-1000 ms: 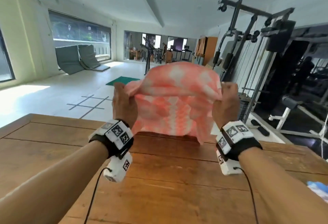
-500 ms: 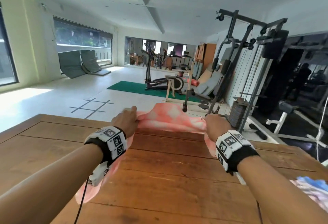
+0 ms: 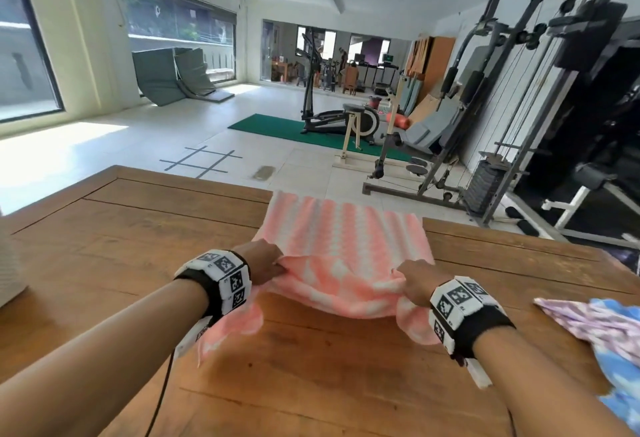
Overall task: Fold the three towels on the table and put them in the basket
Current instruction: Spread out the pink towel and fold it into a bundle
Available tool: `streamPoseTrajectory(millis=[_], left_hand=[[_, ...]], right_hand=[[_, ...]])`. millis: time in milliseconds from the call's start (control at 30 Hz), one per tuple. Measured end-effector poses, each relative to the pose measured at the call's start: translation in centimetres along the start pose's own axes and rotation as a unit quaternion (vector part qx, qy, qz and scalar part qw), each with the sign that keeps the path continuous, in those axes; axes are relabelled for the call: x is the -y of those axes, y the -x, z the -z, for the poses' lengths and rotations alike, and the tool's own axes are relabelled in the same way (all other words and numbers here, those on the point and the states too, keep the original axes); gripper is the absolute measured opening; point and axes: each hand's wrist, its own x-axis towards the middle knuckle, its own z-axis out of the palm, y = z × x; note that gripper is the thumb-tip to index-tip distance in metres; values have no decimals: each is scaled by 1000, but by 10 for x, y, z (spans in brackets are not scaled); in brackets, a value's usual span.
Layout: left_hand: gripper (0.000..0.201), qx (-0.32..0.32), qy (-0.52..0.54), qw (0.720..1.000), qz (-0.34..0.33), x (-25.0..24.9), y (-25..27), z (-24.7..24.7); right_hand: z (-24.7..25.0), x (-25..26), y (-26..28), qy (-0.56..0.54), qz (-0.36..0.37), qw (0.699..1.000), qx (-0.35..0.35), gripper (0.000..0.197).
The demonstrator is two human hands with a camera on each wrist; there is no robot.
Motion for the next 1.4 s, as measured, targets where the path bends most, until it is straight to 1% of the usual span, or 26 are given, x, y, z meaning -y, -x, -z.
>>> streamPoseTrajectory(millis=[133, 233, 300, 367, 433, 467, 500, 567, 633, 733, 833, 867, 900, 933, 1000, 1033, 1067, 1133, 1167, 1200, 1233, 1267, 1300, 1333, 1367, 1400], left_hand=[[45, 58, -29, 998, 2, -1, -2, -35], [47, 81, -43, 996, 4, -2, -3, -56], [50, 85, -33, 996, -2, -1, -4, -64], [56, 66, 4, 998, -13, 0, -6, -67], [48, 5, 37, 999, -33, -2, -14, -65], [39, -23, 51, 998, -43, -4, -19, -63], [32, -38, 68, 996, -48, -7, -24, -62], [26, -25, 97, 994, -49, -13, -33, -64], [30, 6, 116, 992, -43, -15, -41, -71], [39, 55, 166, 983, -50, -14, -46, -84], [38, 103, 161, 981, -45, -9, -42, -98], [36, 97, 148, 984, -29, -7, -40, -104], [37, 80, 134, 988, -5, -5, -38, -111], [39, 51, 124, 991, 16, -3, -34, -116], [50, -2, 114, 993, 34, -2, -24, -121], [60, -6, 105, 994, 31, -1, -18, -125], [73, 13, 93, 995, 28, 0, -11, -129], [101, 94, 63, 993, 39, 2, 4, -135], [111, 136, 42, 988, 54, 5, 10, -139], [115, 164, 27, 983, 74, 10, 14, -143], [113, 169, 29, 980, 96, 16, 17, -145], [106, 156, 47, 979, 119, 22, 18, -145], [94, 131, 71, 979, 136, 28, 19, -144], [78, 107, 78, 981, 141, 34, 20, -142], [61, 91, 57, 985, 134, 36, 20, -138], [46, 82, 8, 989, 126, 36, 20, -132]], right_hand=[[-43, 4, -3, -12, -1, 999, 38, 41], [-61, -1, -10, 33, -16, 998, 51, 42], [-66, -12, -18, 61, -40, 996, 50, 44], [-65, -24, -28, 70, -76, 994, 30, 46], [-61, -32, -38, 65, -93, 993, -12, 42], [-59, -33, -42, 53, -86, 994, -31, 39], [-58, -30, -46, 29, -68, 996, -43, 37], [-61, -21, -55, -37, -18, 998, -43, 36], [-69, -8, -63, -84, 31, 996, -26, 38], [-85, 5, -68, -116, 65, 990, 44, 45], [-100, 7, -67, -135, 41, 983, 114, 68], [-105, 4, -69, -131, 31, 983, 125, 69], [-109, 1, -71, -125, 21, 983, 131, 66], [-113, -1, -73, -117, 15, 986, 122, 58], [-118, -4, -75, -102, 7, 992, 70, 36], [-120, -4, -74, -94, 12, 995, 39, 35], [-121, -3, -74, -84, 23, 996, 10, 38], [-122, 4, -72, -55, 39, 997, -27, 38], [-122, 8, -70, -53, 44, 997, -19, 35], [-123, 12, -67, -59, 49, 997, 11, 34], [-125, 15, -64, -54, 55, 995, 60, 42], [-128, 16, -61, -32, 65, 992, 101, 57], [-131, 18, -57, 0, 77, 989, 125, 70], [-135, 19, -55, 28, 91, 988, 123, 72], [-136, 20, -54, 42, 104, 988, 101, 64], [-135, 21, -53, 43, 113, 990, 76, 50]])
